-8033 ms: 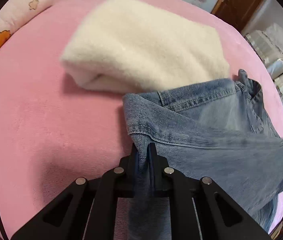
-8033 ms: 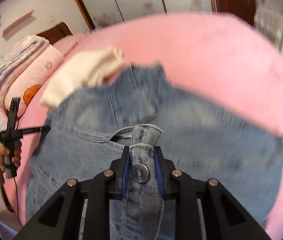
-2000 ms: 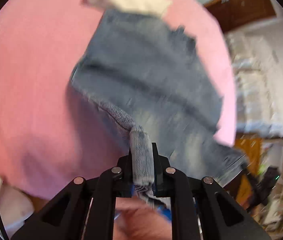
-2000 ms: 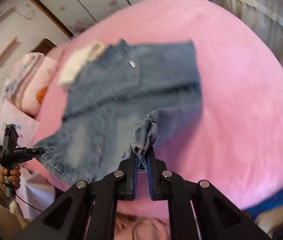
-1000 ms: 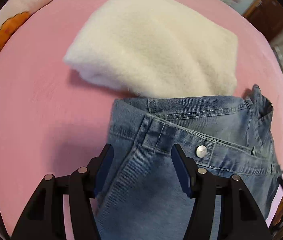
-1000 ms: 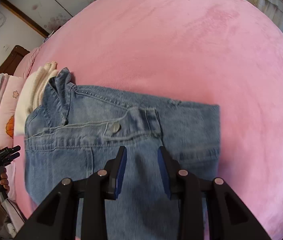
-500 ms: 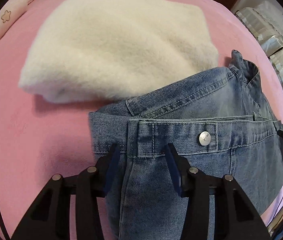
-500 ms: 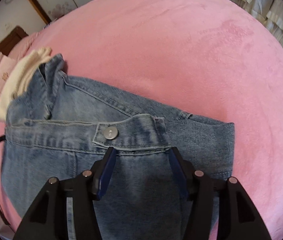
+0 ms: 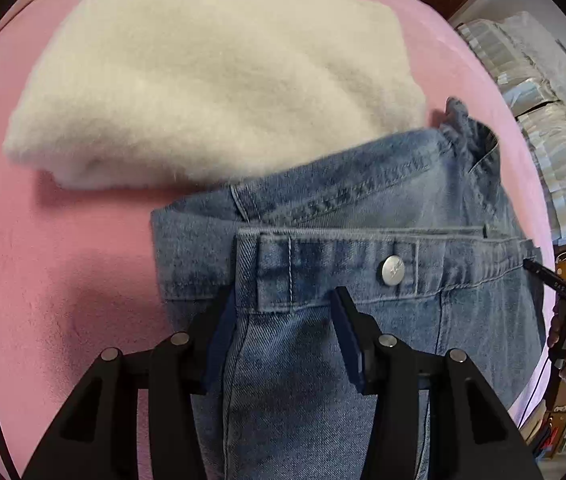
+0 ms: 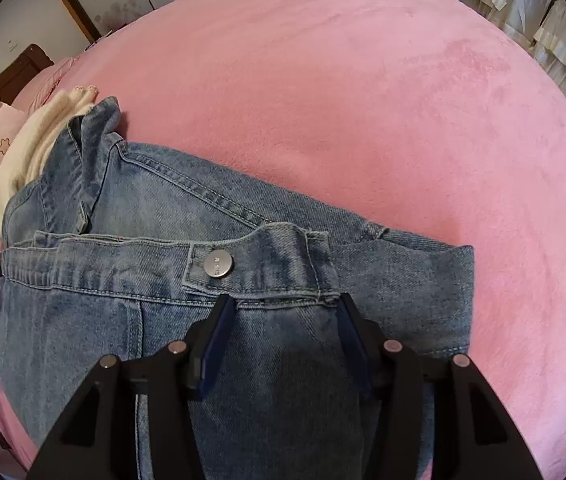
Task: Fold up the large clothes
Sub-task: 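Lay the held hem onto the collar edge with both tools, then open both tools and withdraw from the folded jacket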
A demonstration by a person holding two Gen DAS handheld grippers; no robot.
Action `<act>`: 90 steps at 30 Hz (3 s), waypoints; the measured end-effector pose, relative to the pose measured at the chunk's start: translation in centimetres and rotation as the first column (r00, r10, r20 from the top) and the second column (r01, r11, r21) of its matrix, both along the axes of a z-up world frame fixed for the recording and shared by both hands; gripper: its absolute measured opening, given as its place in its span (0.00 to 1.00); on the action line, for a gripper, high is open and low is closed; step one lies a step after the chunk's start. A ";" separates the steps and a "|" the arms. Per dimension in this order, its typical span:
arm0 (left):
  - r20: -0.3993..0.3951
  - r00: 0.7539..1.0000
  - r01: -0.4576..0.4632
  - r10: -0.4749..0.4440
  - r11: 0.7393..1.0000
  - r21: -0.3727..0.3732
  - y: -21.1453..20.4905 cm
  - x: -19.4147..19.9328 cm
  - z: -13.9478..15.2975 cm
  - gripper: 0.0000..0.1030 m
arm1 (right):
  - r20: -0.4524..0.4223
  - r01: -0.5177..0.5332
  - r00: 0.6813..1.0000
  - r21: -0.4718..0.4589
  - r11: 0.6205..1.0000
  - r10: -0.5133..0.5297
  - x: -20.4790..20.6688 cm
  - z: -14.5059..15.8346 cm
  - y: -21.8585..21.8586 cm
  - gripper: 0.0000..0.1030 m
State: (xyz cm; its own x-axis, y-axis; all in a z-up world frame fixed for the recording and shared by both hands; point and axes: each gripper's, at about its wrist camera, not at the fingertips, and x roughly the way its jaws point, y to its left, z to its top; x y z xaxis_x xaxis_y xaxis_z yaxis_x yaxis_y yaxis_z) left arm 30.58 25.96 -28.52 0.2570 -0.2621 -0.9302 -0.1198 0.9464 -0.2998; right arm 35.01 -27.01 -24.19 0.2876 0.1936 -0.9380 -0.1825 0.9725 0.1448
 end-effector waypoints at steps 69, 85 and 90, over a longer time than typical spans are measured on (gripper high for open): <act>0.176 0.956 -0.288 0.235 0.860 0.421 -14.4 -13.9 1.5 0.75 | 0.254 -0.067 0.963 -0.092 0.993 0.089 -15.2 1.9 10.1 0.35; 0.110 0.924 -0.380 0.365 0.852 0.360 -9.9 -15.6 1.1 0.75 | 0.212 0.208 0.964 -0.210 0.955 -0.163 -15.0 2.3 -0.4 0.42; 0.104 0.927 -0.372 0.361 0.847 0.379 -9.7 -15.7 3.4 0.75 | 0.188 0.216 0.964 -0.144 0.966 -0.187 -16.0 4.0 0.0 0.42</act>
